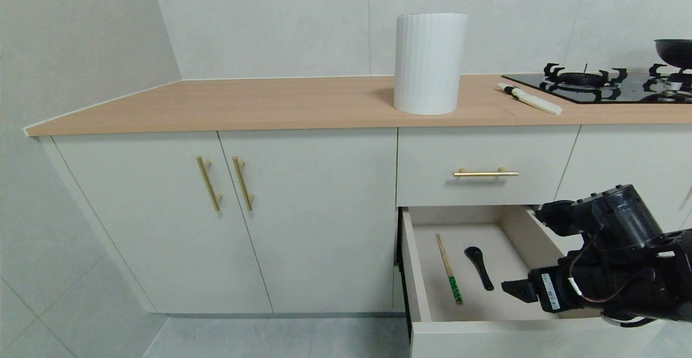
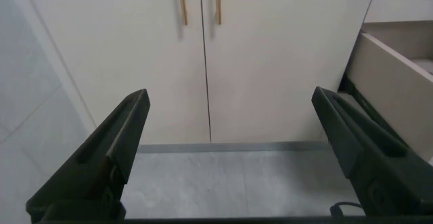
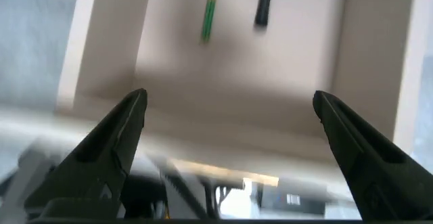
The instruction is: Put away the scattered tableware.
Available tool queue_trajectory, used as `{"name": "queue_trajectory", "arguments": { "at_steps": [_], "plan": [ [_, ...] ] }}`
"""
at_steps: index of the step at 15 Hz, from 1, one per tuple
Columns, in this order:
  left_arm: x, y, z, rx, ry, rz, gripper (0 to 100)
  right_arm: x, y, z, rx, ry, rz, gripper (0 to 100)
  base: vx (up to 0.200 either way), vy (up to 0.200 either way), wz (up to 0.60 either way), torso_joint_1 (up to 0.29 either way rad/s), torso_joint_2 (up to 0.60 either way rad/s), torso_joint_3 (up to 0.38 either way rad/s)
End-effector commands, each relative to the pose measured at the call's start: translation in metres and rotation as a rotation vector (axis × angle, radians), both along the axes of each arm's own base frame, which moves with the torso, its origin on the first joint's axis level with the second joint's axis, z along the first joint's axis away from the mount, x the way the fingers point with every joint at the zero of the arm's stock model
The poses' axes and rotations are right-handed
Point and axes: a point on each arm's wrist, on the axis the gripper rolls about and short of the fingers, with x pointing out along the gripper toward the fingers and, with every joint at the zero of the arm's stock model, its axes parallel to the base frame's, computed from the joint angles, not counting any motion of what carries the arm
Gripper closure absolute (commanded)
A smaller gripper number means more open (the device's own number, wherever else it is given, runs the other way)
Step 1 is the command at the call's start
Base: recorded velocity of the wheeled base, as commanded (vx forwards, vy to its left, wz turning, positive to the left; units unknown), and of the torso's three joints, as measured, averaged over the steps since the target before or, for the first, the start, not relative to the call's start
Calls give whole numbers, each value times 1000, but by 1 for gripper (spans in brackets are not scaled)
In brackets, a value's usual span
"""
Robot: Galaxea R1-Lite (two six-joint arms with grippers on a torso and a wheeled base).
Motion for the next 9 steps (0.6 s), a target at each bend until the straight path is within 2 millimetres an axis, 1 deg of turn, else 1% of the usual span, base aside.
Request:
{"name": "queue_trajectory", "arguments": {
  "at_steps": [1, 3, 4, 5, 7, 9],
  "plan": [
    [0, 0, 0, 1, -1, -1, 0, -3, 3, -1, 1, 16, 23, 0, 0, 0, 0, 0, 0, 0],
    [0, 0, 0, -1, -1, 1, 0, -17, 5, 2, 11, 83, 125, 0, 0, 0, 0, 0, 0, 0],
    [0, 0, 0, -1, -1, 1, 0, -21, 5, 2, 17, 110, 158, 0, 0, 0, 0, 0, 0, 0],
    [0, 0, 0, -1, -1, 1, 0, -31, 7, 0, 22, 188, 252, 0, 0, 0, 0, 0, 0, 0],
    [0, 0, 0, -1, -1, -1, 0, -38, 8, -3, 0, 246, 334, 0, 0, 0, 0, 0, 0, 0],
    [0, 0, 0, -1, -1, 1, 0, -42, 9, -7, -4, 290, 374, 0, 0, 0, 0, 0, 0, 0]
  ]
}}
